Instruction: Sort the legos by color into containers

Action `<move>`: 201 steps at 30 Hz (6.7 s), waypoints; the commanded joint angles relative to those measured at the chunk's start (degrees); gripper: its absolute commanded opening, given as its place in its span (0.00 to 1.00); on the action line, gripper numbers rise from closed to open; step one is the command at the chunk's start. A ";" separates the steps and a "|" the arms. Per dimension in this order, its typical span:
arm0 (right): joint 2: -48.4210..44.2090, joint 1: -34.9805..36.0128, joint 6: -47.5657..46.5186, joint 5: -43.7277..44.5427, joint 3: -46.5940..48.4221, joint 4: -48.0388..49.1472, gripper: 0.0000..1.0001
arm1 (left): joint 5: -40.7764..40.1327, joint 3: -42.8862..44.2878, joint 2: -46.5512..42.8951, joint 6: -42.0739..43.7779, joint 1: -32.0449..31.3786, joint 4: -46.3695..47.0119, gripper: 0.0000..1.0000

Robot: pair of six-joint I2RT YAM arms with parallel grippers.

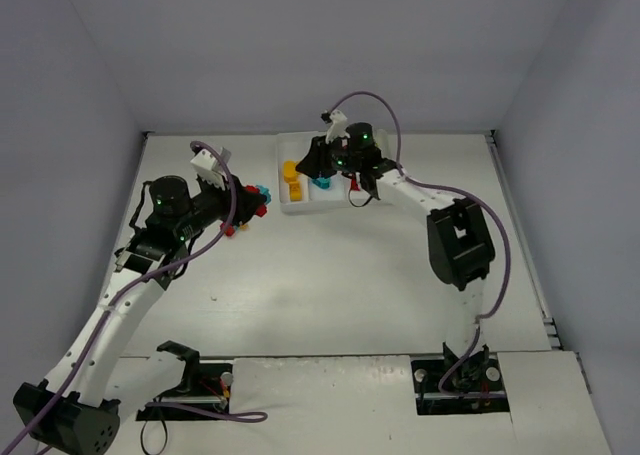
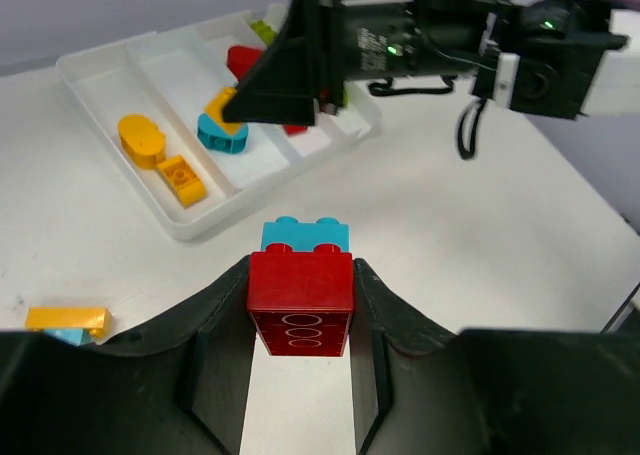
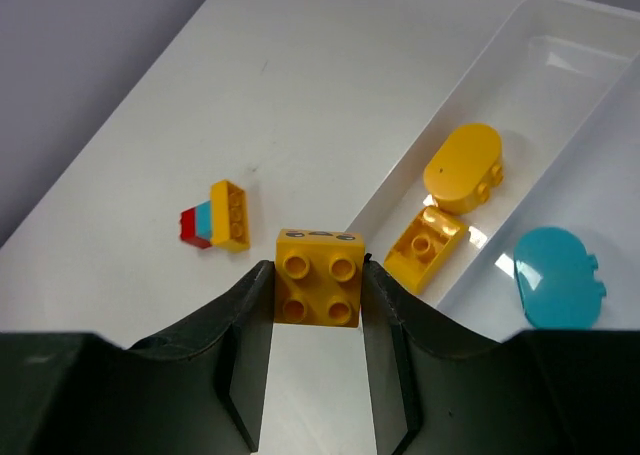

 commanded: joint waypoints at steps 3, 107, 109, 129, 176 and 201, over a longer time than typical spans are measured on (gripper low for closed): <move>11.82 1.14 -3.69 5.84 15.21 2.26 0.00 | 2.28 -0.49 -0.14 3.27 0.88 1.97 0.00; -34.47 4.05 36.83 -19.20 -33.90 21.42 0.00 | 21.70 -14.12 -13.94 31.48 -3.96 10.05 0.00; -35.62 0.90 35.61 -20.60 -34.43 20.11 0.00 | 21.79 -14.12 -13.85 31.48 -3.87 10.14 0.00; 6.90 -4.22 -8.95 14.63 11.43 -7.76 0.00 | 13.35 -12.80 -8.67 26.12 -3.25 11.02 0.00; -46.08 9.84 -9.75 2.15 -32.85 4.02 0.60 | -7.30 -6.74 2.94 -45.77 -4.13 21.13 0.00; -37.56 15.38 -14.59 10.68 -21.33 2.35 0.49 | -11.61 -2.43 6.98 -52.02 -10.63 21.57 0.00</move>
